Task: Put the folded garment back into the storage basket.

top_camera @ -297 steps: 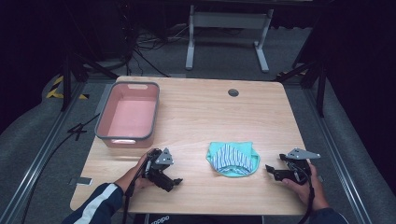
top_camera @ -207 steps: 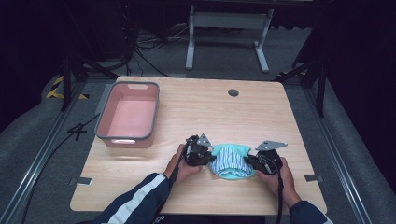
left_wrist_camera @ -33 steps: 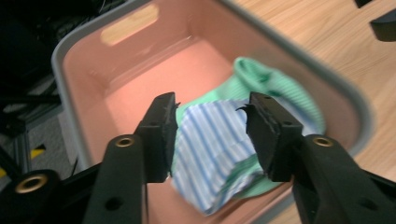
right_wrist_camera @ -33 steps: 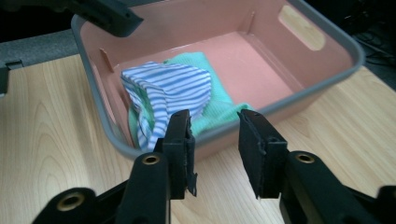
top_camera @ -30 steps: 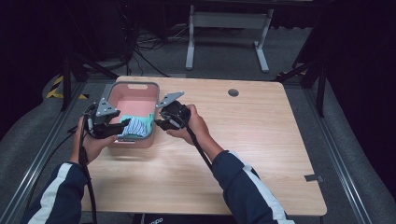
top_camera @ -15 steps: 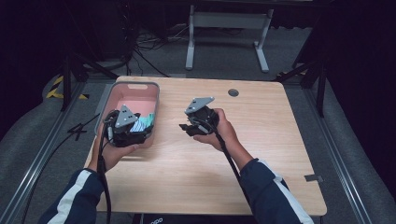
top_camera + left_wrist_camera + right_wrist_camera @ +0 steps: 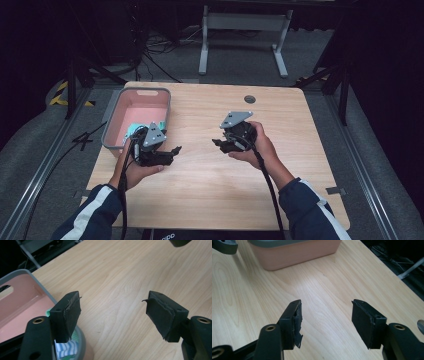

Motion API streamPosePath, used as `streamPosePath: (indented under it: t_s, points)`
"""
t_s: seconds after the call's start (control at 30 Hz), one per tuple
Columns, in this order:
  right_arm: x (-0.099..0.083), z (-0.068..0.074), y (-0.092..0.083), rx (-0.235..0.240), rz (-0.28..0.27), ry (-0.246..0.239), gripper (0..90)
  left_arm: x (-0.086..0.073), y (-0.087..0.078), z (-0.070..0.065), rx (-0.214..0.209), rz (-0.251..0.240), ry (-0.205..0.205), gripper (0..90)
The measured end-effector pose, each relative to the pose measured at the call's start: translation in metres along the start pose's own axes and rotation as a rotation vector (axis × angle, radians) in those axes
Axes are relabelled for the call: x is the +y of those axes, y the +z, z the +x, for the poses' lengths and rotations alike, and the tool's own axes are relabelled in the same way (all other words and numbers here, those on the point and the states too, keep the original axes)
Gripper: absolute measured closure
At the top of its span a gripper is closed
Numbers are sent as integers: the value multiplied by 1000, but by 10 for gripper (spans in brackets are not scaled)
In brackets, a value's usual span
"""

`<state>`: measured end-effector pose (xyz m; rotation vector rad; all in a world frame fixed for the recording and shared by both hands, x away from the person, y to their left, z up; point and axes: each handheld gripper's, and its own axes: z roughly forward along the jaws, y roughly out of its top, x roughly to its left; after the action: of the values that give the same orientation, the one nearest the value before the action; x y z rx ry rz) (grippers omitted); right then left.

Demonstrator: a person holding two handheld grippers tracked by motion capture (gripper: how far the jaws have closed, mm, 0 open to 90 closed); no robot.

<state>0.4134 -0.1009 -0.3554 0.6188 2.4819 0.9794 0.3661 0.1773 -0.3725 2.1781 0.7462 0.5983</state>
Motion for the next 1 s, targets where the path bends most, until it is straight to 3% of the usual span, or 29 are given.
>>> streamPosePath:
  t_s: [0.27, 0.43, 0.77, 0.9, 1.0]
  points:
    - [-29, -4, -12, -34, 30, 23, 349, -2, 11, -20, -59, 8, 31, 259]
    - [-52, -7, -20, -47, 47, 31, 322, -9, 22, -34, -103, 47, 64, 234]
    - [-80, -8, -36, -74, 67, 26, 311, -21, 39, -50, -140, 104, 79, 220]
    - [-95, -6, -39, -84, 82, 25, 305, -28, 44, -57, -160, 95, 81, 215]
    - [-107, -5, -40, -88, 85, 31, 304, -33, 50, -62, -177, 114, 89, 194]
